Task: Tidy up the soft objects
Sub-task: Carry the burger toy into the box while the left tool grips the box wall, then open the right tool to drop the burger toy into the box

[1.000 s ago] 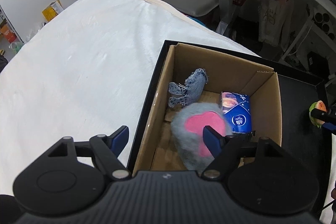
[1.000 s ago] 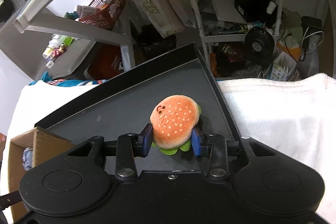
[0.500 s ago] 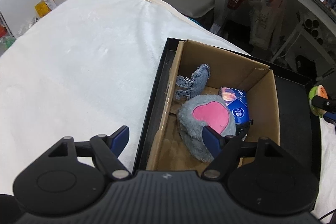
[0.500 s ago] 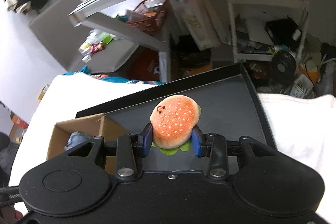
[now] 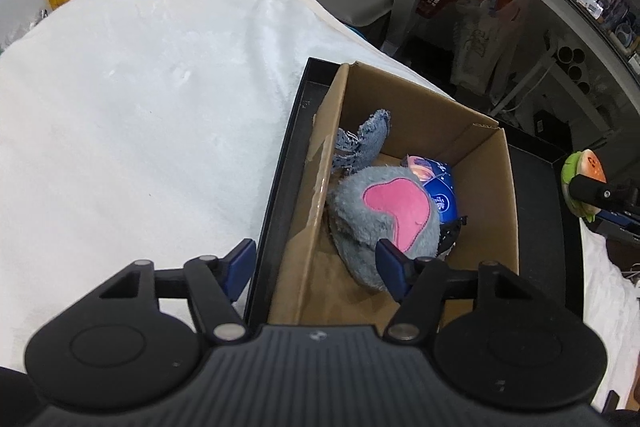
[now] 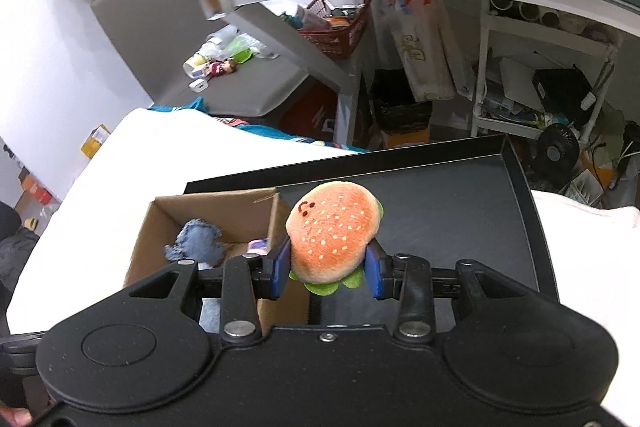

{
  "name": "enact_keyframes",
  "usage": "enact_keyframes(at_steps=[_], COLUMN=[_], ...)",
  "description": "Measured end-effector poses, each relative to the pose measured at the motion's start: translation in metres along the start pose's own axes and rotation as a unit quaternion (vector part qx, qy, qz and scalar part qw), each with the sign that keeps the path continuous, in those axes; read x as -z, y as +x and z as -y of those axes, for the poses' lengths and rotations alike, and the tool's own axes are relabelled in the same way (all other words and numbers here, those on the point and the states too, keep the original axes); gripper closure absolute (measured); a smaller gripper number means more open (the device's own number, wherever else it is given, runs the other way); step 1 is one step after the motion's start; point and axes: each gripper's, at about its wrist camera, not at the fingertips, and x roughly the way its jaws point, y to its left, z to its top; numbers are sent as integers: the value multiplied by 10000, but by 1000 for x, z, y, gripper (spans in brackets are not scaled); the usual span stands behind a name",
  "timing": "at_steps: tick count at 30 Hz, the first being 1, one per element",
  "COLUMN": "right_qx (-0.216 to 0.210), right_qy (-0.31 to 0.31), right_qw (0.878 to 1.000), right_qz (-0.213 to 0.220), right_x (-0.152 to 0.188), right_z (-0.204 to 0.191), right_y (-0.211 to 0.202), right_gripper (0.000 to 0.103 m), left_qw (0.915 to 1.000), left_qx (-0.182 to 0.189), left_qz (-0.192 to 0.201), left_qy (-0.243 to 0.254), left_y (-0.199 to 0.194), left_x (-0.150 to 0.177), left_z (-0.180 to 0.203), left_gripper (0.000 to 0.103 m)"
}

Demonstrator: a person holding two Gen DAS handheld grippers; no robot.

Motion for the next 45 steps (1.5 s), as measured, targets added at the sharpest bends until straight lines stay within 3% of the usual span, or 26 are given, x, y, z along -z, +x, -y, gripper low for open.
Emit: enact_keyframes(at_steps=[4,11,22,40,45], right_qx=[56,127,-159,-664,-831], right_qy=[-101,-316,-683,-972,-826], right_qw=[9999,9994,9973,9914,9893], right_qz=[-5,-16,-239,-570,-866], right_x=[0,-1,8,17,19], right_z=[-14,-37,-80,-142,-145], right_y=[-5,-14,-14,-4,10], right_gripper=[66,66,65,65,55], left_qw=[9998,9990,9972,9949,9944], left_qx=[147,354,549,763,787], left_qz=[-59,-142,-305,-312,-316], left_qy=[-90,-221,-398,-584,-623], left_y=[3,9,18,21,21], left_x=[3,7,14,15,15], left_z=[-5,-13,-32,-43,-45], left_gripper=[50,57,81,80,80])
